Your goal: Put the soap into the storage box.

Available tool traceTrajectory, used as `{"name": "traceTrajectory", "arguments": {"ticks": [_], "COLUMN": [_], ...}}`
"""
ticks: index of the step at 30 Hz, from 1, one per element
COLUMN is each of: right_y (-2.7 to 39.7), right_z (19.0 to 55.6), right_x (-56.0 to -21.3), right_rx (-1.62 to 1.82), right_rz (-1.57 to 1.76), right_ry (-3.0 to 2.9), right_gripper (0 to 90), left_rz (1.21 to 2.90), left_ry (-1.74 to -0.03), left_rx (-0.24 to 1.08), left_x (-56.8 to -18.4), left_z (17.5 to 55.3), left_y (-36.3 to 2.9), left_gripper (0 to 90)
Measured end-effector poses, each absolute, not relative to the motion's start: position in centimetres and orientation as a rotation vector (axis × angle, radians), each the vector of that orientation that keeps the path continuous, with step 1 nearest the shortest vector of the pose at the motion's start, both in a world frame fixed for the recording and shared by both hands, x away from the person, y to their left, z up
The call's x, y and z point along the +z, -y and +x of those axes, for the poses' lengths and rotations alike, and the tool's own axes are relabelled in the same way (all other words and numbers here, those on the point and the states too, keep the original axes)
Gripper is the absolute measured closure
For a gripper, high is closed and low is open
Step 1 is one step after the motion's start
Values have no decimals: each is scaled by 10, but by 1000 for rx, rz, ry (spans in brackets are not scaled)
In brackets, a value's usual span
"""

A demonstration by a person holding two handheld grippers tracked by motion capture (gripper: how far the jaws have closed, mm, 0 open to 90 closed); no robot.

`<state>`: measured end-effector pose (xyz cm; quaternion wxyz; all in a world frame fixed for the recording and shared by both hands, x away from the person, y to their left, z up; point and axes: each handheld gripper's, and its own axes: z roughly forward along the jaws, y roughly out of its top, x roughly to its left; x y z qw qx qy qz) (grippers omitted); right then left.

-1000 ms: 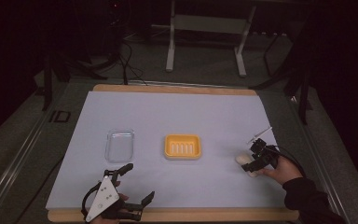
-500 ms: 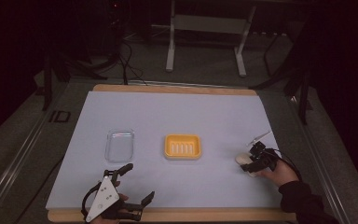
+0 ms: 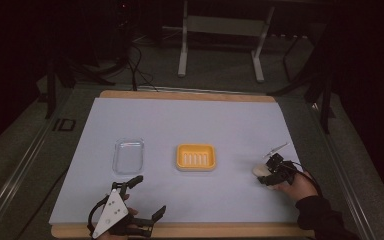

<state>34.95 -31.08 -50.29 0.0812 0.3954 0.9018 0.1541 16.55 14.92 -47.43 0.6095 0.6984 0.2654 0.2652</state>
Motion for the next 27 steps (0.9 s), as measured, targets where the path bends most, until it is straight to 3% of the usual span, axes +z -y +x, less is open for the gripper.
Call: {"name": "traceTrajectory", "arguments": {"ticks": [27], "right_y": [306], "right_z": [362], "right_x": [-476], "right_rx": [433], "right_rz": [977], "right_ry": [-2804], "right_gripper": [497], "left_rz": [1619], "left_ry": [-619], "left_rx": [614], "left_x": [-475], "left_z": [167], "left_y": [-150], "left_gripper": [0]}}
